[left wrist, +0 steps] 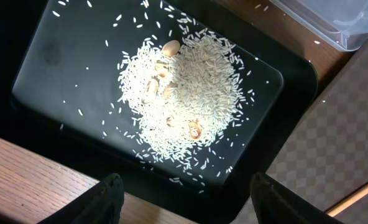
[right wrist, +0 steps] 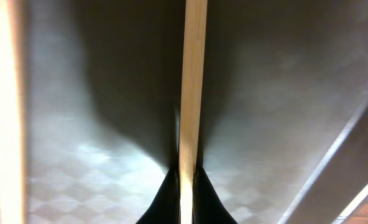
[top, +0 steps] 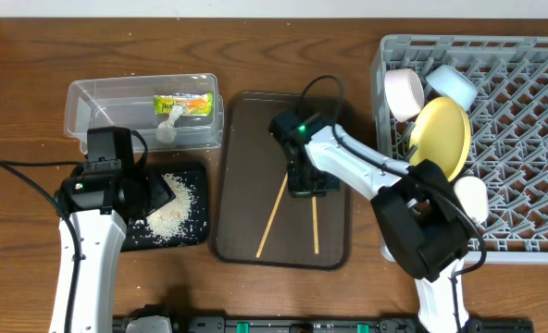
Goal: Sort waste into correct bins and load items into the dishwasher rack
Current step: 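Carry the chopstick with the right gripper and insert it upright in the rack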
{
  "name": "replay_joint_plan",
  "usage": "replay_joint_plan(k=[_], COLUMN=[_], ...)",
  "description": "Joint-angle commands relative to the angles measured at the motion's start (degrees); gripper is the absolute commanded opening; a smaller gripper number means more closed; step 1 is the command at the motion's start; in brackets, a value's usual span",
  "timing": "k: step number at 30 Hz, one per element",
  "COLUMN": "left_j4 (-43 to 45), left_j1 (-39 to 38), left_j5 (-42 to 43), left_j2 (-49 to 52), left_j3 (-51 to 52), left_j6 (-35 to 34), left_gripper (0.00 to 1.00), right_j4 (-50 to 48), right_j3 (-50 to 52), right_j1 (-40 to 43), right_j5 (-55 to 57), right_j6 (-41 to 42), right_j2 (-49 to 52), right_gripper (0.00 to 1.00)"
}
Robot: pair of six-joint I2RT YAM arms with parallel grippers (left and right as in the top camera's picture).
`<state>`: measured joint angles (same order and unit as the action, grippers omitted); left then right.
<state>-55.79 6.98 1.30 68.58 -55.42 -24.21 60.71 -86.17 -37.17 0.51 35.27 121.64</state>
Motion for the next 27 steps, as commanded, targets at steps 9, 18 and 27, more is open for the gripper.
replay_joint_plan(k=[9, 18, 27], left_j4=[-0.3, -0.3, -0.3], left_j1=[0.2, 0.2, 0.2], left_j5=[-0.5, -0.5, -0.5], left_j2=[-0.4, -0.4, -0.4], left_j3=[-0.3, -0.3, -0.3], left_j6=[-0.5, -0.5, -0.5], left_gripper=[0.68, 0.68, 0.68], right_j4=[2.1, 6.3, 10.7], right_j3=[0.7, 0.7, 2.9], right_j1=[6.7, 16.8, 27.5], right_j5=[0.5, 0.6, 1.2], right_j6=[-13.6, -25.9, -29.8], right_j2=[-13.1, -27.5, -27.8], right_gripper=[0.01, 0.01, 0.01])
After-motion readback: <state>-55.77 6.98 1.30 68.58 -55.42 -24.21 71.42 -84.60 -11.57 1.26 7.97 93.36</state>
